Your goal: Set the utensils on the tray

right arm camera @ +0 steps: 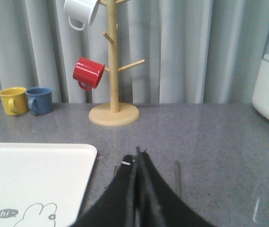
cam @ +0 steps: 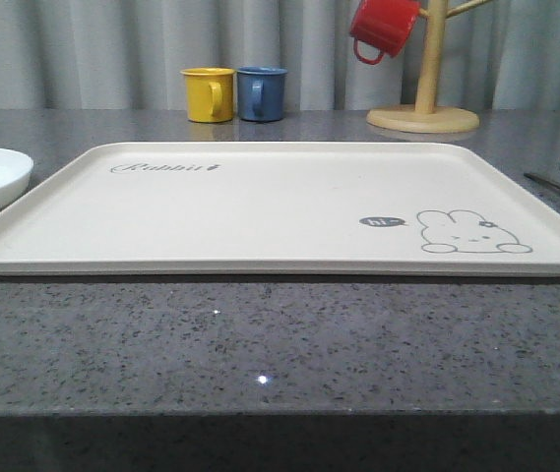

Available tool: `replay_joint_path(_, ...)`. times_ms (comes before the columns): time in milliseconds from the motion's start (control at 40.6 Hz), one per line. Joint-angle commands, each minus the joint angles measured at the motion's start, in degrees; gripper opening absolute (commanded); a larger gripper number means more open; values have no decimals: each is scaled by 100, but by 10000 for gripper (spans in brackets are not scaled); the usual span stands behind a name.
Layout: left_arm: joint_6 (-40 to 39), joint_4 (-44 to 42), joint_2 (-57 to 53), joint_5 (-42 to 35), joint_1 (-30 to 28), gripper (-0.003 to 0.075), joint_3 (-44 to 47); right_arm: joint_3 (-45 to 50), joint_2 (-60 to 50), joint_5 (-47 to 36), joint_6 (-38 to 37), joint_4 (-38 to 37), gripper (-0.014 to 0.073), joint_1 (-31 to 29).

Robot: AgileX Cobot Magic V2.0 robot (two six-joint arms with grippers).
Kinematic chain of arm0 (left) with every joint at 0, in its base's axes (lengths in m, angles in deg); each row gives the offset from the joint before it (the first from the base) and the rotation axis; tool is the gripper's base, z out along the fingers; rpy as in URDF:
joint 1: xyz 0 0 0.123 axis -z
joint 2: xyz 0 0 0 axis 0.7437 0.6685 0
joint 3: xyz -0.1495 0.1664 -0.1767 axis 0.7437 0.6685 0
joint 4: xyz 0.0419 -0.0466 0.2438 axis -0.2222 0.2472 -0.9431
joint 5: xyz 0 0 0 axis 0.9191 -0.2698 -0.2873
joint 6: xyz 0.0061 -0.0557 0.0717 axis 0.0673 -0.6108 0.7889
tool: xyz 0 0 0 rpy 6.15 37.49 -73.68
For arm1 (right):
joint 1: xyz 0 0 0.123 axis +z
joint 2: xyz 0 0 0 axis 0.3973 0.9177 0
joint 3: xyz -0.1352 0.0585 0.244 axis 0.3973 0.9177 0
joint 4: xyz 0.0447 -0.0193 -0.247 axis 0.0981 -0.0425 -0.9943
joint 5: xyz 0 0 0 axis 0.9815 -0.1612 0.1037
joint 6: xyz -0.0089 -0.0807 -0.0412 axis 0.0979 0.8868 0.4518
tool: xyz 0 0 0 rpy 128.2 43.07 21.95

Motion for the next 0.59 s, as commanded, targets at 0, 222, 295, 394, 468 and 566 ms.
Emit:
replay_joint_path(0,-3,-10,589,390,-8,-18,-728,-670,644,330,19,-10,-68,-2)
replay_joint_path(222,-3,-10,1361,940,-8,-18,-1089,-800,1518,768,19,-10,-68,-2)
replay_joint_path(295,-3,-10,1543,939,-8,-18,-1039,-727,1714,776,19,-10,-68,-2)
replay_joint_path(394,-3,-10,1728,939,-8,-18,-971,-711,1951,782,19,-10,-68,-2)
replay_joint_path(468,-3,-10,1869,923,-8,-18,-918,-711,2081,771,19,-10,-68,-2)
replay_joint_path(566,-3,-10,2029,980,-8,-18,-894,-711,2238,792,19,-10,-64,-2)
